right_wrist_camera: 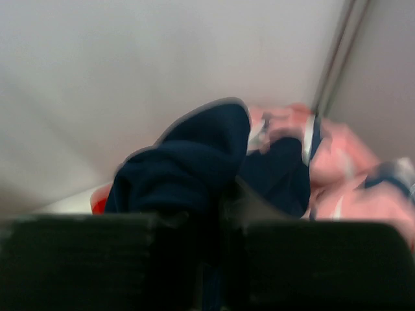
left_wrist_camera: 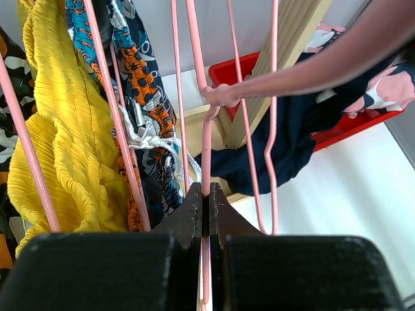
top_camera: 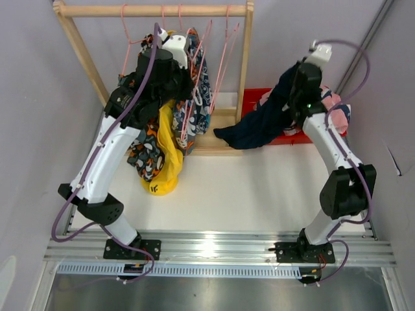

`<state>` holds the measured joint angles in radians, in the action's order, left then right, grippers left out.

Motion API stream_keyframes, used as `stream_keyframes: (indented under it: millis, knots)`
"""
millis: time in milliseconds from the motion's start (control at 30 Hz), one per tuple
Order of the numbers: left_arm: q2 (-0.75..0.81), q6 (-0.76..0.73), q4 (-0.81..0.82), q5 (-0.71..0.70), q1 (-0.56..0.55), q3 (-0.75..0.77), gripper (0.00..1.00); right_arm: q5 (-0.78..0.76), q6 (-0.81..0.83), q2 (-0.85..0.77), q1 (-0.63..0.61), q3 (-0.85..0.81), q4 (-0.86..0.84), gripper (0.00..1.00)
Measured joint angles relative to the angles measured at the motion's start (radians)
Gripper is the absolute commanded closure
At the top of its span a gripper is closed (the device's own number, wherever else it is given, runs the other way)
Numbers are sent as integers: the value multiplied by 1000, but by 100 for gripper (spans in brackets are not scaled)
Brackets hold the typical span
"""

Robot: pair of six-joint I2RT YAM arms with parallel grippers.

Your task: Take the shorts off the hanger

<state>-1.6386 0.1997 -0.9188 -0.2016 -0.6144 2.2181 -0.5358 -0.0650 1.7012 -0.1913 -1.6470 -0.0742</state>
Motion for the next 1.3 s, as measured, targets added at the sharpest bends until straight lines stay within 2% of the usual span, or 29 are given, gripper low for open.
stream_keyframes:
  millis: [33,133,233,333,533,700,867,1167,1200,1300]
  knots:
    - [-3,0,0,3,1,5,100,-3,-31,-20,-4,82,-14,1]
    - [-38,0,-6,11,5,63,100,-8,-106,-34,-18,245,45,1]
    - [-98,-2,-4,23,11,153,100,-9,-205,-17,-28,327,157,1]
    - [-146,-2,2,36,22,207,100,-16,-270,-33,-45,437,184,1]
    - [-212,0,75,63,49,221,100,-5,-367,-185,-113,655,237,1]
    - [-312,3,192,69,61,275,100,-15,-389,-359,-239,710,218,1]
    - [-396,20,324,78,76,292,100,-32,-397,-435,-378,747,208,0]
    - [-464,84,441,93,115,309,99,-58,-418,-496,-460,820,243,1]
    - [-470,89,453,96,117,314,98,-61,-422,-502,-471,825,243,1]
    - [-474,105,462,116,117,317,79,-70,-433,-509,-497,832,245,0]
